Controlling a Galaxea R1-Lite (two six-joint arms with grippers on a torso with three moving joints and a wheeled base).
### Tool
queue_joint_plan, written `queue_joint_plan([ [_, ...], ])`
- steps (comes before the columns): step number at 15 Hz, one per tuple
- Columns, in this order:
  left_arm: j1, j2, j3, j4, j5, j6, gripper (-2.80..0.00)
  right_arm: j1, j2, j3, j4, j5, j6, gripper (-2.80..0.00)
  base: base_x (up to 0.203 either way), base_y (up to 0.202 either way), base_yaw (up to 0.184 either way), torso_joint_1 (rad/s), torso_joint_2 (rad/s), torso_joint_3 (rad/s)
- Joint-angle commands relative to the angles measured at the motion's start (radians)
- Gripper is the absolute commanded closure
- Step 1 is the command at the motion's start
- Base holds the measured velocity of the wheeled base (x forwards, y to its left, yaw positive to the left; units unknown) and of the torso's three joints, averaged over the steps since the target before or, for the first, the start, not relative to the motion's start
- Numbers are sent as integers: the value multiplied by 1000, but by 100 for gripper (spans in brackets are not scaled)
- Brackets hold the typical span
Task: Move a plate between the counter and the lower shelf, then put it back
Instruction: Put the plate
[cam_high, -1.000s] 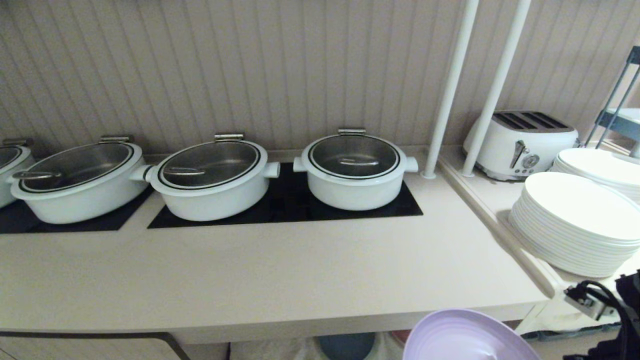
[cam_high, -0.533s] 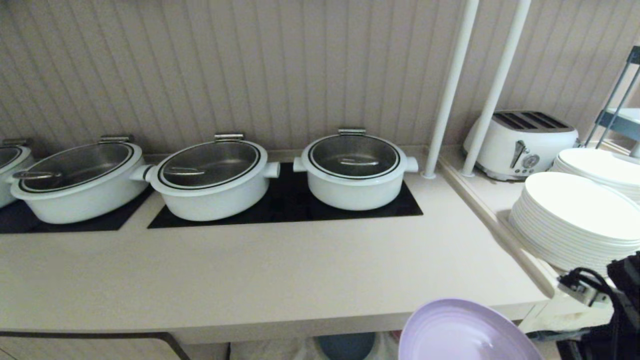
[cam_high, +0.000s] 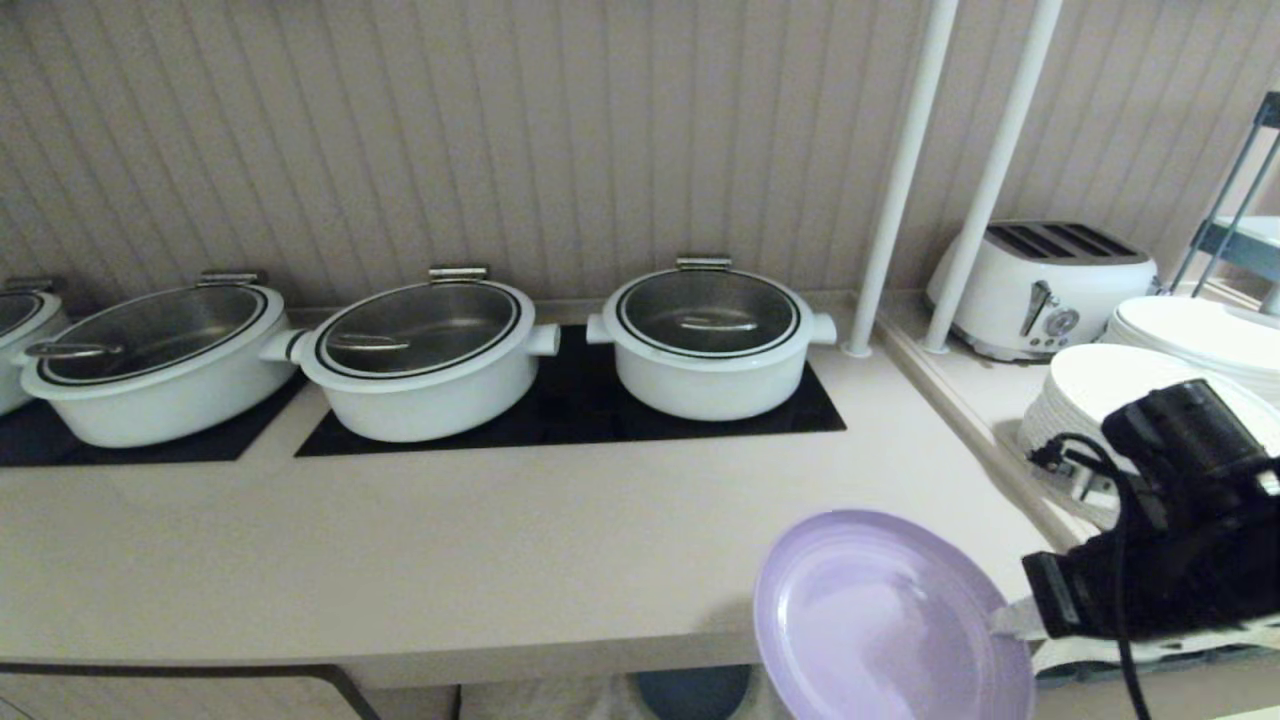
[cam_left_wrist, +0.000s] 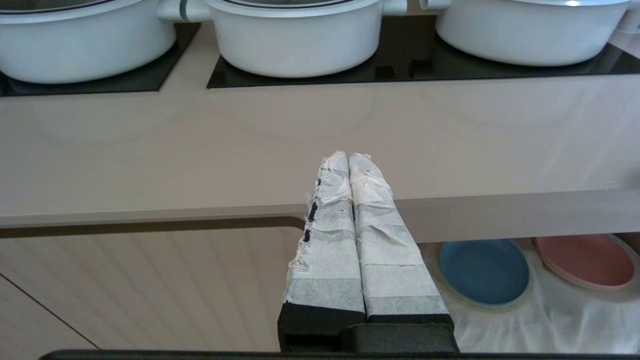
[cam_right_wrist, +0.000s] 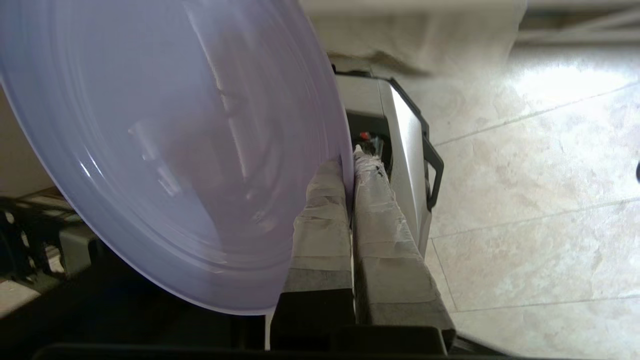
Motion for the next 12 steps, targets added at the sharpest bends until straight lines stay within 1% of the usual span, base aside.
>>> queue_joint_plan([
  [1, 0, 0, 0, 0, 0, -1, 0, 11, 111, -68, 2, 3, 2, 0, 0, 0, 0, 0, 0, 0],
  [5, 0, 0, 0, 0, 0, -1, 0, 36, 251, -195, 1, 36, 4, 0, 0, 0, 0, 0, 0, 0],
  [9, 0, 0, 0, 0, 0, -1, 0, 54, 357, -317, 3, 40, 6, 0, 0, 0, 0, 0, 0, 0],
  [12, 0, 0, 0, 0, 0, -1, 0, 67, 431, -417, 15, 41, 40, 0, 0, 0, 0, 0, 0, 0],
])
